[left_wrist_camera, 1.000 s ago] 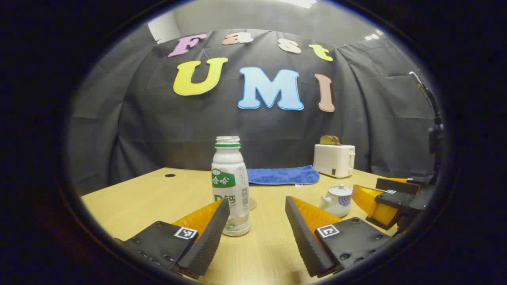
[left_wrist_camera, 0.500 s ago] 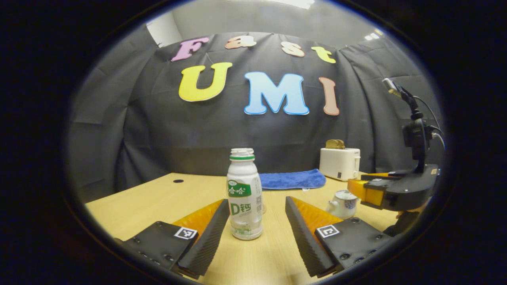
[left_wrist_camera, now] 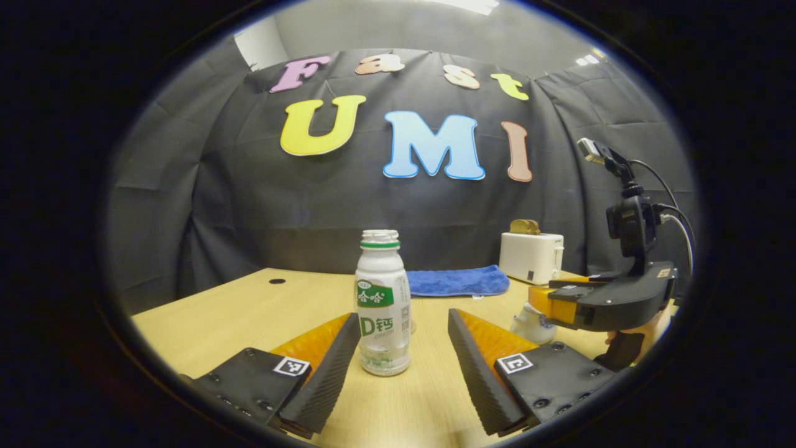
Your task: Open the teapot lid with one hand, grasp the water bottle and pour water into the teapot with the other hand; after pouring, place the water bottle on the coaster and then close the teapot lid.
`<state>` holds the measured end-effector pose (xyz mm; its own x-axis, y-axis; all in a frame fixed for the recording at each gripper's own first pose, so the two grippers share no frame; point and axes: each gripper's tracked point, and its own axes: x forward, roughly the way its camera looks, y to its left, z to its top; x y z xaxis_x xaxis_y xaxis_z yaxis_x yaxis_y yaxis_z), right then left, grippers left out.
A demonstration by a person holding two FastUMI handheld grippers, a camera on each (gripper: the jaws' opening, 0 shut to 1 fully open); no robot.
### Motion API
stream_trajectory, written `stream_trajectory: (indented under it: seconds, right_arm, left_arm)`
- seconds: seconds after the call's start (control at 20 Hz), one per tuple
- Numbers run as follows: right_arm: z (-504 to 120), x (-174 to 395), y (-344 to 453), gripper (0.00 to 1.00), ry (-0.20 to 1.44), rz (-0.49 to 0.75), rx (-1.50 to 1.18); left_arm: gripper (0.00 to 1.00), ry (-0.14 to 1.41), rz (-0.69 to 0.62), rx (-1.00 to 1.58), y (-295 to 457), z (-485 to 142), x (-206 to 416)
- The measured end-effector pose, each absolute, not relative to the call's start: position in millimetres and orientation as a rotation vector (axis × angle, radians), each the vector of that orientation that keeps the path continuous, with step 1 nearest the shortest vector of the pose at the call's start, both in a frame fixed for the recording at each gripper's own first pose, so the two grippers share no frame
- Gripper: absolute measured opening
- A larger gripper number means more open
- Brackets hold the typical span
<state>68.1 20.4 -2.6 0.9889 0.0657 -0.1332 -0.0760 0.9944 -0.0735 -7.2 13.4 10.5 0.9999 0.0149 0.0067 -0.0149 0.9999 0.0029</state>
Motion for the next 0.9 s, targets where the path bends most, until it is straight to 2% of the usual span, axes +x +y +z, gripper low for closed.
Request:
stream_trajectory:
  seconds: [0.4,0.5,0.55,0.75,0.8,0.9]
  right_arm:
    - [-13.1,74.2,22.0,0.51,0.155,0.094,-0.058]
    - [-11.0,80.0,21.2,0.22,0.148,0.092,-0.037]
    - [-11.4,78.9,21.6,0.22,0.147,0.091,-0.043]
    - [-11.0,78.4,22.5,0.23,0.148,0.097,-0.076]
    - [-10.5,78.4,22.1,0.23,0.151,0.100,-0.073]
    - [-8.5,80.3,18.5,0.23,0.150,0.085,-0.090]
  left_arm:
    - [0.99,0.010,0.003,-0.020,11.5,2.5,-4.8]
    - [0.99,0.018,0.000,-0.018,10.4,-1.3,-4.4]
    - [0.94,0.018,0.002,-0.015,10.5,-0.6,-4.0]
    - [0.94,0.023,-0.005,-0.029,9.7,-3.0,-2.2]
    - [0.90,0.026,-0.006,-0.033,9.8,-4.4,-2.0]
    - [0.94,0.028,-0.008,-0.038,9.1,-5.4,-2.3]
